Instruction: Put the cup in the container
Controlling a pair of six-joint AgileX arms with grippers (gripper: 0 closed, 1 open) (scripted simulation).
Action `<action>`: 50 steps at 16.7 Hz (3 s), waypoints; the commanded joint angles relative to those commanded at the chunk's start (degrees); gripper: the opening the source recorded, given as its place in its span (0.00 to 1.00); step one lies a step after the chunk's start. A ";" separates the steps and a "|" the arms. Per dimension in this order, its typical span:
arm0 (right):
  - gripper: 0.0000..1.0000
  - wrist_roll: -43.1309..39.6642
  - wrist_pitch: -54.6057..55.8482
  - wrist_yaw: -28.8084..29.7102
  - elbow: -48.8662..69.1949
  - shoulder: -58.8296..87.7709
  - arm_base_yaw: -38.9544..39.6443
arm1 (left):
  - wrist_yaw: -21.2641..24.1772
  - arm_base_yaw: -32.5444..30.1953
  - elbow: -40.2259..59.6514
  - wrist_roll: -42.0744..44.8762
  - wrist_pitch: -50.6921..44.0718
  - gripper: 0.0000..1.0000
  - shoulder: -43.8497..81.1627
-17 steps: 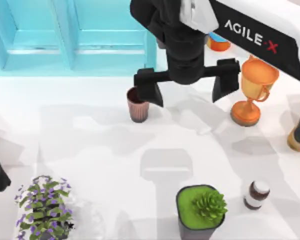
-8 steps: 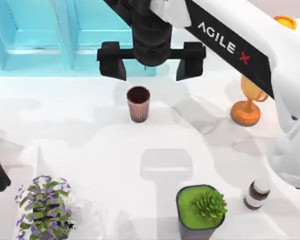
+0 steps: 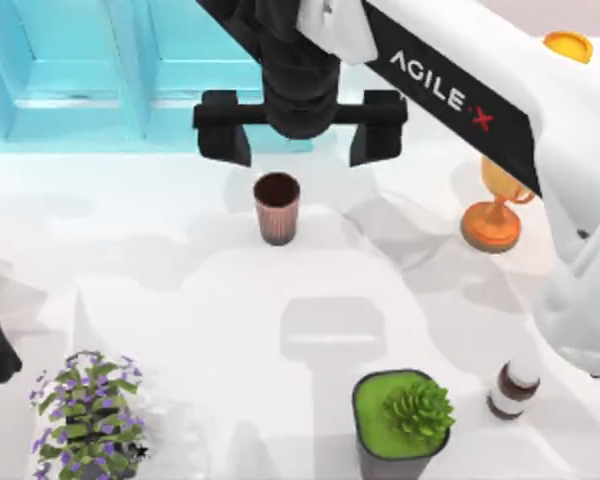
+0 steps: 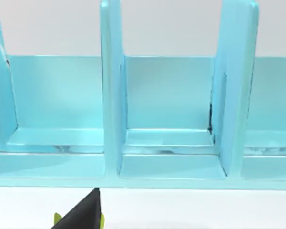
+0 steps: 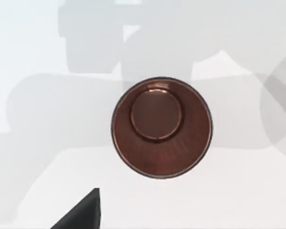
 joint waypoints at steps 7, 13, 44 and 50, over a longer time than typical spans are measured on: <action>1.00 -1.50 16.72 -0.31 -13.90 2.14 -1.52 | 0.00 0.00 0.00 0.00 0.00 1.00 0.00; 0.92 -1.66 17.98 -0.34 -15.10 2.35 -1.67 | 0.00 0.00 0.00 0.00 0.00 1.00 0.00; 0.00 -22.58 16.71 -8.41 -24.25 -19.74 -20.72 | 0.00 0.00 0.00 0.00 0.00 1.00 0.00; 0.00 -46.37 12.32 -11.46 -42.49 -37.69 -45.71 | 0.00 0.00 0.00 0.00 0.00 1.00 0.00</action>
